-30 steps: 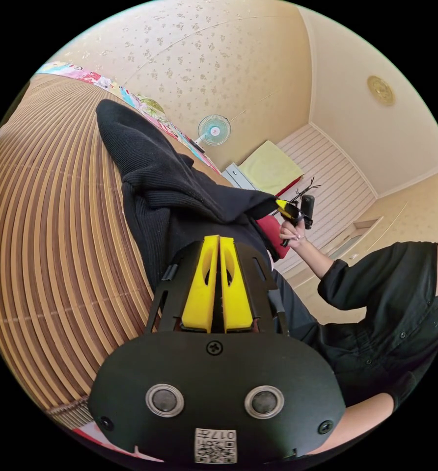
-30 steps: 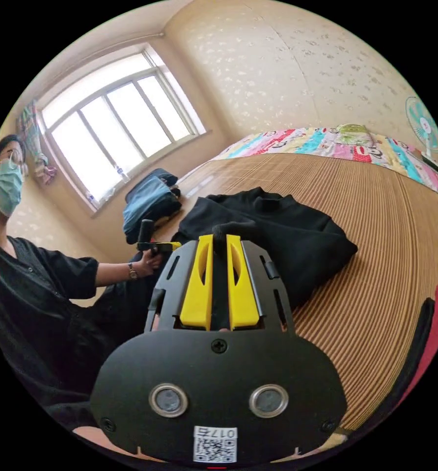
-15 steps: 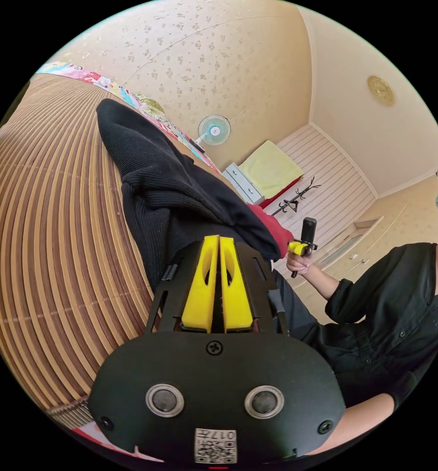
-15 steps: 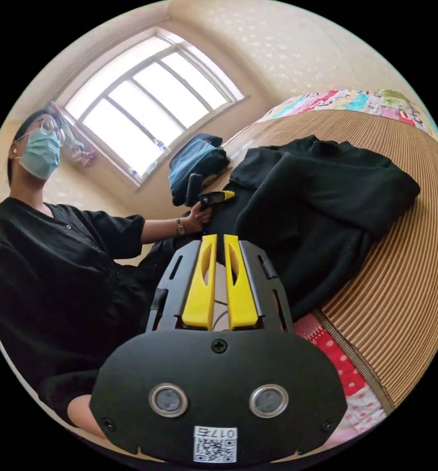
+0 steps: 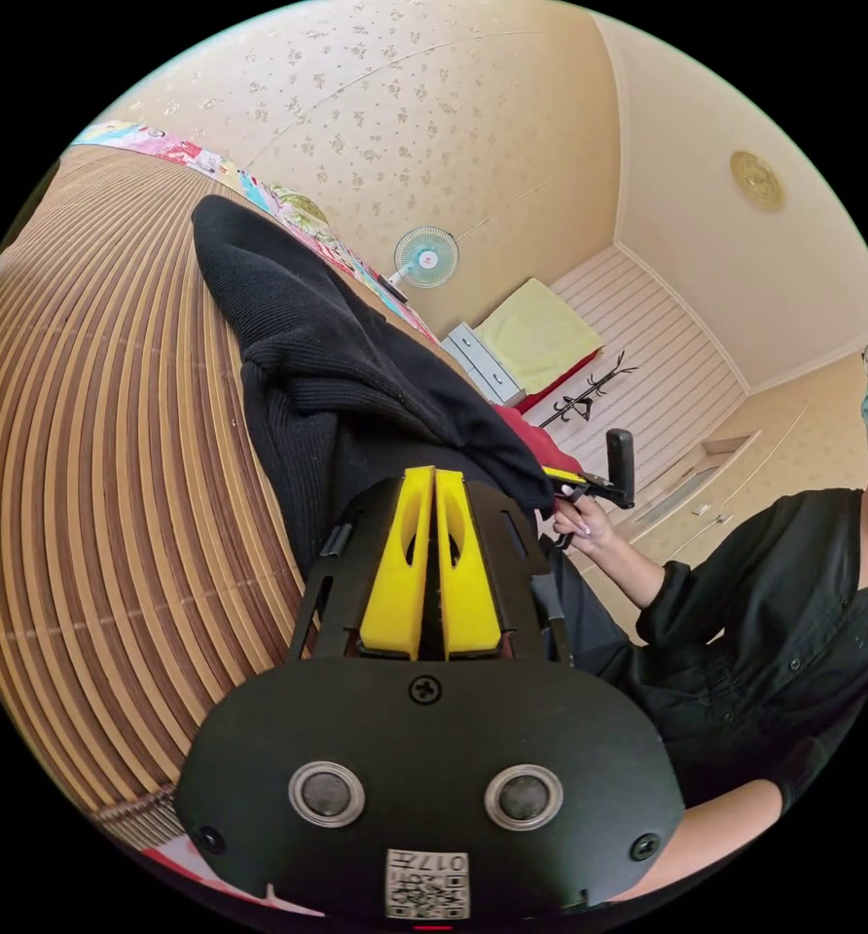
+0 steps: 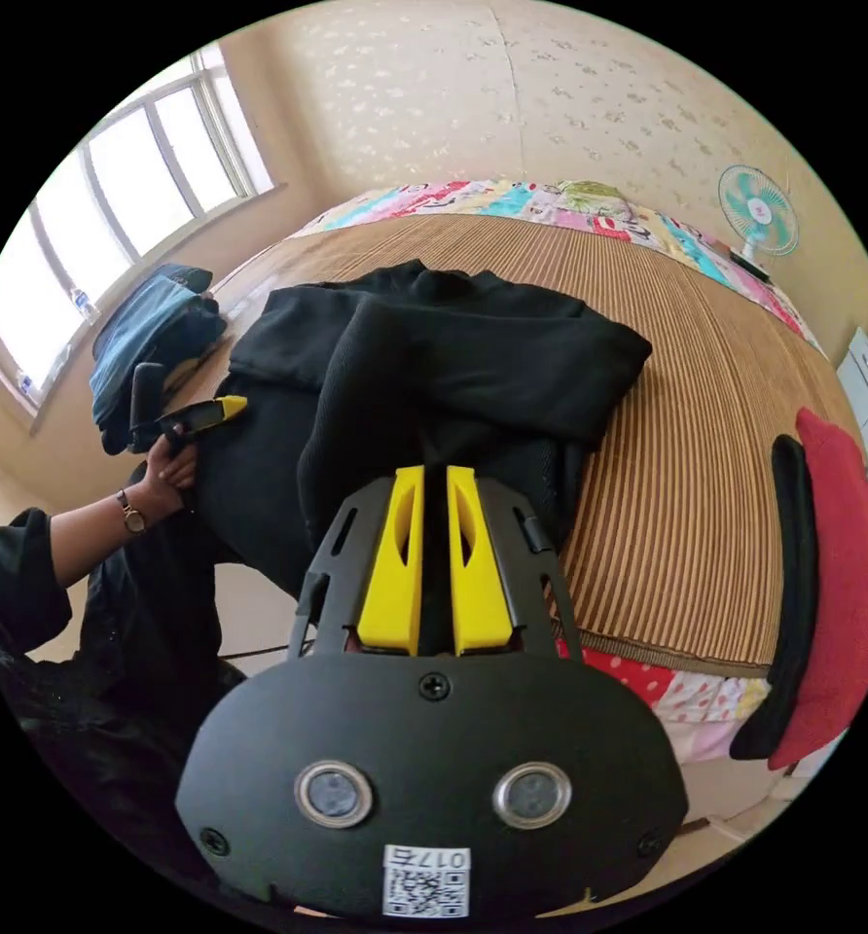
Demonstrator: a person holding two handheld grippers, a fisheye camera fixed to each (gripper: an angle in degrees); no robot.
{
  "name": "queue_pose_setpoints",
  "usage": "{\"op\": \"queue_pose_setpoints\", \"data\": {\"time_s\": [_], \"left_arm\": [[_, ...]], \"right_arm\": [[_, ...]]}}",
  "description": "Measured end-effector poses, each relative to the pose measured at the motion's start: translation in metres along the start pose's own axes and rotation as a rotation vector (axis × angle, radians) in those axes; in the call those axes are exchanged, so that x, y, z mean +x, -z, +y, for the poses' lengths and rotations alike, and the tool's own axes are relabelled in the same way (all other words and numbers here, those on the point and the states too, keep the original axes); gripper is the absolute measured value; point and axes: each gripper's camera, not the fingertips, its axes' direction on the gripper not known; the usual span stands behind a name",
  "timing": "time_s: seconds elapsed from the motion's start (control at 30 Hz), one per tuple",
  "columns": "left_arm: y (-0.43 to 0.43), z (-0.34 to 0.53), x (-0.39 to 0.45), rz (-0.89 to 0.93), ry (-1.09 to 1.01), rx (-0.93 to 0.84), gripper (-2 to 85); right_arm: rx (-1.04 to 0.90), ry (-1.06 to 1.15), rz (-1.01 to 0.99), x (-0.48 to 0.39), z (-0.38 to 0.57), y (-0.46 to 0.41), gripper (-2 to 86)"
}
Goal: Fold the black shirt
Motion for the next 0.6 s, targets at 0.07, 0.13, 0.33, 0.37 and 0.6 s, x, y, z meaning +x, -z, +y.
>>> {"op": "queue_pose_setpoints", "data": {"time_s": [0.07,0.13,0.33,0.37,0.6], "left_arm": [[0.003,0.001,-0.002,0.0,0.0,0.0,-1.0],[0.007,0.003,-0.004,-0.001,-0.001,-0.001,-1.0],[0.016,0.009,-0.01,-0.002,-0.002,-0.001,-1.0],[0.017,0.009,-0.011,-0.002,-0.002,-0.001,-1.0],[0.023,0.018,-0.02,-0.005,-0.003,-0.003,-1.0]], "right_arm": [[-0.014,0.03,0.035,-0.016,-0.018,0.01,3.9],[-0.017,0.077,0.056,-0.03,-0.046,0.027,3.2],[0.042,0.061,0.162,-0.026,-0.107,0.063,3.2],[0.058,0.054,0.177,-0.024,-0.113,0.066,3.2],[-0.036,-0.14,0.287,0.041,-0.177,-0.025,3.4]]}}
